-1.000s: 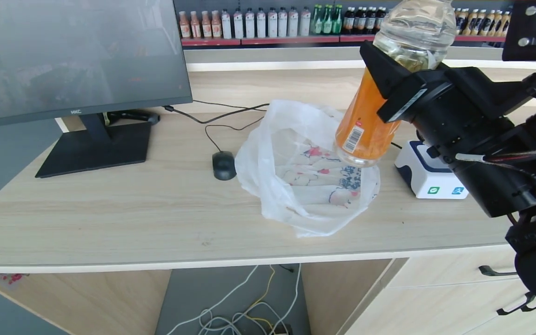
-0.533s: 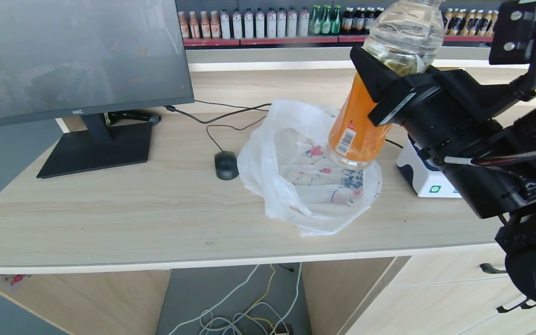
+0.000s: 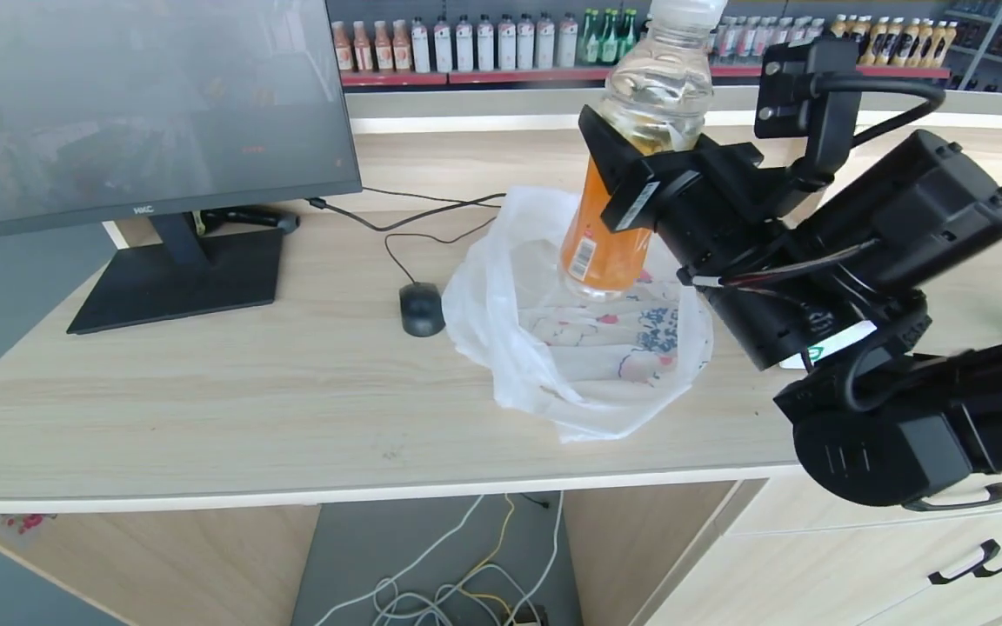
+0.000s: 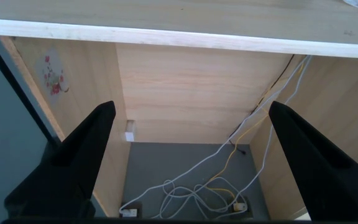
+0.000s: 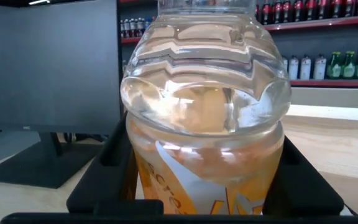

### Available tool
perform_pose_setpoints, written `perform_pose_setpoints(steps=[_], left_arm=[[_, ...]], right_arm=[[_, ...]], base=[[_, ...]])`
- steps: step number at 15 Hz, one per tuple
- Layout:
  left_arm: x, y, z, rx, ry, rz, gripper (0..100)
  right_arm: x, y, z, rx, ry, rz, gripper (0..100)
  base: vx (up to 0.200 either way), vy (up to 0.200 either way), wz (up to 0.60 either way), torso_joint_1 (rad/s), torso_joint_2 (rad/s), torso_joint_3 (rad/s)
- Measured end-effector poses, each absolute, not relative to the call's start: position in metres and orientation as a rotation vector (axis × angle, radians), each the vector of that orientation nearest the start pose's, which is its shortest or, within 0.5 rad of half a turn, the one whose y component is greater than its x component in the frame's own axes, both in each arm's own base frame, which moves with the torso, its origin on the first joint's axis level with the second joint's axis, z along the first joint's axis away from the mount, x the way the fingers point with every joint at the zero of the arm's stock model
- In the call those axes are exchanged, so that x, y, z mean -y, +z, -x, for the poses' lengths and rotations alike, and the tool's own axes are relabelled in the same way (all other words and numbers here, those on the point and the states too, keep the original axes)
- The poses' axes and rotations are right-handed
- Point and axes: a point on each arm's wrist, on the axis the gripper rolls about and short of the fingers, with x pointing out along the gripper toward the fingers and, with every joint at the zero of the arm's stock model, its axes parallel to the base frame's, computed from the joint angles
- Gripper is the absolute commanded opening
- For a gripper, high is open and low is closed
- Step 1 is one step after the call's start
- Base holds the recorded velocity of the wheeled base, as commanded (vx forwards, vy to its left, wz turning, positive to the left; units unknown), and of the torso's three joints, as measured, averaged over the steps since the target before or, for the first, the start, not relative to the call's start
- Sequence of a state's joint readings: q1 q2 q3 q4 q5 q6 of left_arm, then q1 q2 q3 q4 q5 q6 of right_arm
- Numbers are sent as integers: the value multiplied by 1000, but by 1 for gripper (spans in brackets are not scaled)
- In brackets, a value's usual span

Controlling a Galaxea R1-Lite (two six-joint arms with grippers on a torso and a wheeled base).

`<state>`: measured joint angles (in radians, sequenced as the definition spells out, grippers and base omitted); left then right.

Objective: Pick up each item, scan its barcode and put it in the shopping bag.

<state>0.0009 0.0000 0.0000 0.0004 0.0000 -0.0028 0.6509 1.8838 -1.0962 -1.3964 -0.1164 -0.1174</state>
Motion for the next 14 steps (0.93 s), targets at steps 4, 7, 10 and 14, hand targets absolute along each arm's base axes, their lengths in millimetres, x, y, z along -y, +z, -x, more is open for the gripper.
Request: perform_pose_setpoints(steps=[4,7,10,14], left_arm=[[0,75,23,0,1,3,100],[0,75,23,0,1,3,100],[0,75,23,0,1,2,100],[0,75,23,0,1,2,100]], right_arm=[[-225,257,-306,577,470,-107,0],[-229,244,-320,556,462,-96,0],[-237,233,-331,546,466,-92,0],[-244,220,-343,532,465,-86,0]], base=[[0,0,0,0,0,0],[0,0,0,0,0,0],[0,0,0,0,0,0],[0,0,0,0,0,0]])
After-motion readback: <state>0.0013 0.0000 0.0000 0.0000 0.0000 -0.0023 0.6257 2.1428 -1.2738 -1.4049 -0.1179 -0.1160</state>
